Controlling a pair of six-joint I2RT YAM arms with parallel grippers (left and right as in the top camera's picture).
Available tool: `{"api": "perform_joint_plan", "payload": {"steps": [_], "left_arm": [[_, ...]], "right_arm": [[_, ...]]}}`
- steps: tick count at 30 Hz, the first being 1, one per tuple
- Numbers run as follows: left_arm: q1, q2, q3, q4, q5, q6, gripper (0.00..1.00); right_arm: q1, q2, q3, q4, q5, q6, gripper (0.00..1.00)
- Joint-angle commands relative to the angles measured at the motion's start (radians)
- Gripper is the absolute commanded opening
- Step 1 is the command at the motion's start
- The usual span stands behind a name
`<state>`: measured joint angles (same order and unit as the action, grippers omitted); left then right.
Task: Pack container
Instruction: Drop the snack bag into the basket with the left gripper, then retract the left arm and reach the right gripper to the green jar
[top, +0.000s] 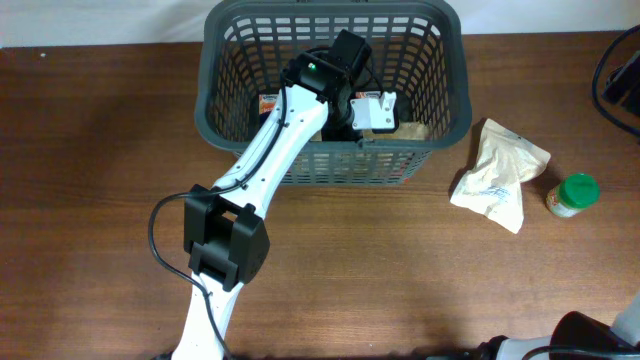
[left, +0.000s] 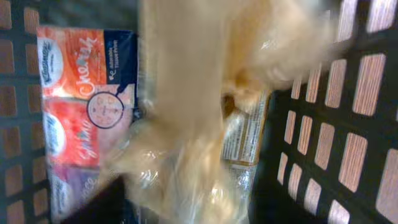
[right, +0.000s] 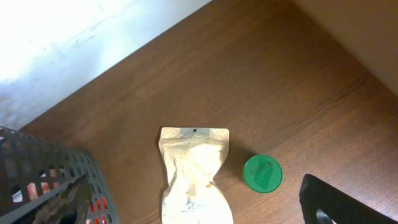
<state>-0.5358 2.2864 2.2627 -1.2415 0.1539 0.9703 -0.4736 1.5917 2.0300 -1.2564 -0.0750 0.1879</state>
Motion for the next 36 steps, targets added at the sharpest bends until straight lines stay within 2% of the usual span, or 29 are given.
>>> {"api": "perform_joint_plan", "payload": {"steps": [1, 5, 8, 16, 18, 21, 29, 36], "left_arm": [[0.009, -0.026, 0.022, -0.006, -0.067, -0.158, 0.99], [0.021, -0.026, 0.078, -0.031, -0.175, -0.285, 0.99], [0.039, -0.026, 0.189, -0.114, -0.198, -0.384, 0.99], [0.108, -0.026, 0.659, -0.439, -0.204, -0.654, 0.99], [0.129, -0.046, 0.740, -0.446, -0.203, -0.750, 0.99], [0.148, -0.114, 0.783, -0.446, -0.220, -0.763, 0.99], [0.154, -0.375, 0.782, -0.446, -0.452, -0.764, 0.99], [0.154, -0.592, 0.774, -0.446, -0.542, -0.775, 0.99]], "right_arm": [[-0.005, 0.002, 0.006, 0.002, 0.008, 0.008, 0.99], [-0.005, 0.002, 0.006, 0.003, 0.008, 0.008, 0.99], [-0.005, 0.002, 0.006, 0.002, 0.008, 0.008, 0.99], [-0.005, 0.002, 0.006, 0.002, 0.008, 0.008, 0.99], [-0.005, 0.002, 0.006, 0.002, 0.008, 0.008, 0.99], [-0.005, 0.002, 0.006, 0.002, 0.008, 0.008, 0.99], [-0.005, 0.002, 0.006, 0.018, 0.008, 0.008, 0.99], [-0.005, 0.004, 0.006, 0.052, 0.008, 0.008, 0.99]]}}
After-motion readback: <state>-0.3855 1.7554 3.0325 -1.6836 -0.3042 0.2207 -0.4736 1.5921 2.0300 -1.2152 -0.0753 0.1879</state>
